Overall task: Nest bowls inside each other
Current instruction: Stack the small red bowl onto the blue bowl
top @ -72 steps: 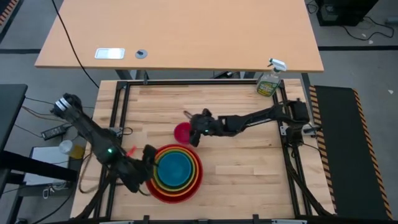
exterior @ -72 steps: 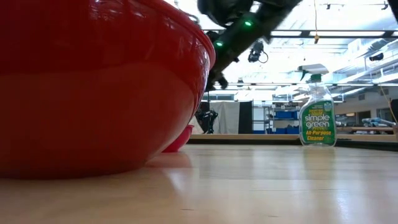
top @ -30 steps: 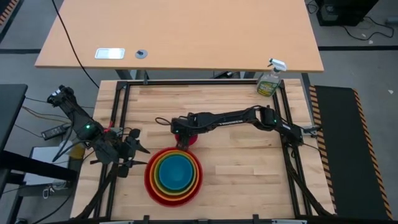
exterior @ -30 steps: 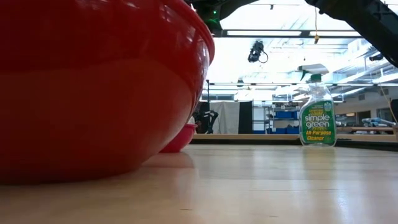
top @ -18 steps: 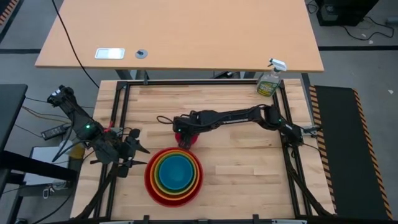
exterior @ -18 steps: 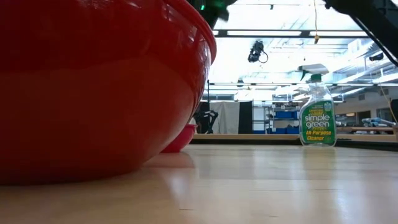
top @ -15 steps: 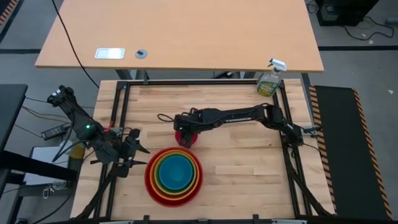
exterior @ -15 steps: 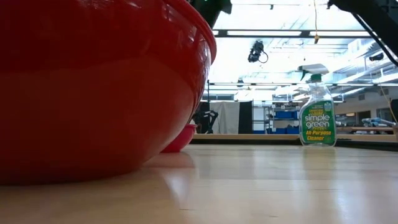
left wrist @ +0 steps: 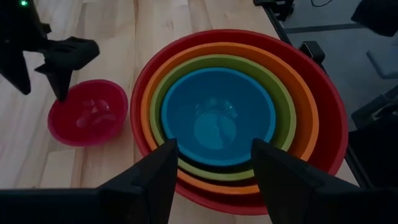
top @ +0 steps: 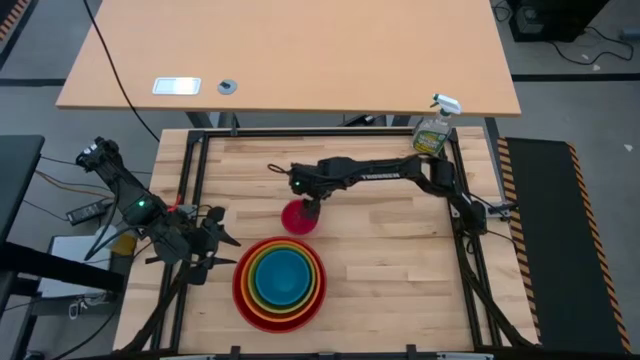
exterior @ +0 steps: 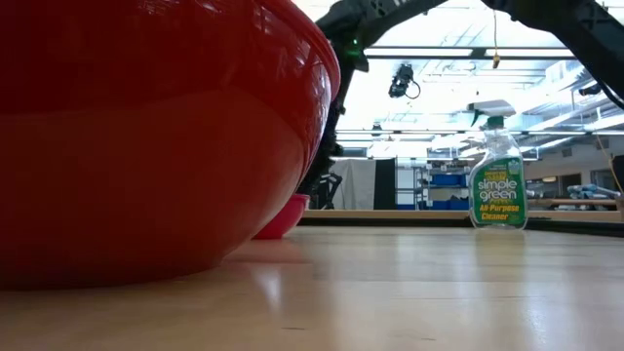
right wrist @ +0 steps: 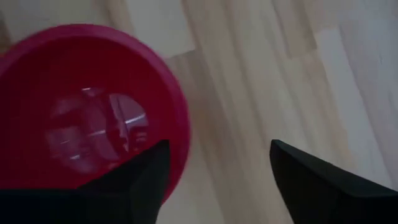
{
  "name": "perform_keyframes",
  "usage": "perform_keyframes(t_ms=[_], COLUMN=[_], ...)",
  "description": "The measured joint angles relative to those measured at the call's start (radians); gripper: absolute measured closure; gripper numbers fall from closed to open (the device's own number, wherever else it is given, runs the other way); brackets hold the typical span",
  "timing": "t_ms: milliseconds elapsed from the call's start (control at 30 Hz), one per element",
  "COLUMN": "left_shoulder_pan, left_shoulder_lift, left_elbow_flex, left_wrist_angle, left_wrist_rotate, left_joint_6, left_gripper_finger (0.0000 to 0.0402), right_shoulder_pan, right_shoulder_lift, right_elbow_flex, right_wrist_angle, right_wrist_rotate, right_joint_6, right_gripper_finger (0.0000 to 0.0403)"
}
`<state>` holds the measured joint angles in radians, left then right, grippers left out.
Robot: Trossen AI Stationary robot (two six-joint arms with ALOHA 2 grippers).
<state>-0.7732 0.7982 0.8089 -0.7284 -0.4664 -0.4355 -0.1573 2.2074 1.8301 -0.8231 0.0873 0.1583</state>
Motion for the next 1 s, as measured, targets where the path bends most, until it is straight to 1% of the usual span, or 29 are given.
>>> perform_keyframes(t_ms=[133,233,333,467,567,633,833,1000], left_shoulder_pan=[0.008,0.008,0.008,0.008,0.008,0.008,0.008,0.008], left_shoulder_lift=[0.000,0.000,0.000,0.000,0.000,0.000,0.000,0.000], left_elbow_flex=[0.000,0.000,0.000,0.000,0.000,0.000,0.000,0.000], left_wrist_angle=[-0.001,-0.001,-0.001,-0.001,-0.002,-0.002,-0.004,-0.004], left_wrist_rotate=[0.000,0.000,0.000,0.000,0.000,0.000,0.000,0.000], left_joint_6=[-0.001,-0.001,-0.002,-0.014,-0.017,-0.017,-0.016,-0.016], left_gripper_finger=[0.0196,0.0196,0.0196,0.0196,0.0196,0.0196,0.0196,0.0196], right_shoulder_pan=[-0.020,-0.024,-0.013,0.004,0.013,0.018,0.030,0.033], right_shoulder_lift=[0.000,-0.001,-0.001,-0.001,0.000,-0.001,-0.001,-0.012], right_elbow_flex=[-0.039,-0.076,-0.120,-0.167,-0.190,-0.193,-0.197,-0.191], right_wrist_angle=[0.029,0.074,0.127,0.200,0.211,0.218,0.219,0.233], right_wrist_rotate=[0.004,-0.002,-0.002,-0.003,-0.003,-0.003,-0.003,-0.032], right_joint_6=[0.013,0.025,0.025,0.031,0.049,0.063,0.117,0.135], right_gripper_finger=[0.0085,0.0076,0.0080,0.0103,0.0135,0.0164,0.0278,0.0368])
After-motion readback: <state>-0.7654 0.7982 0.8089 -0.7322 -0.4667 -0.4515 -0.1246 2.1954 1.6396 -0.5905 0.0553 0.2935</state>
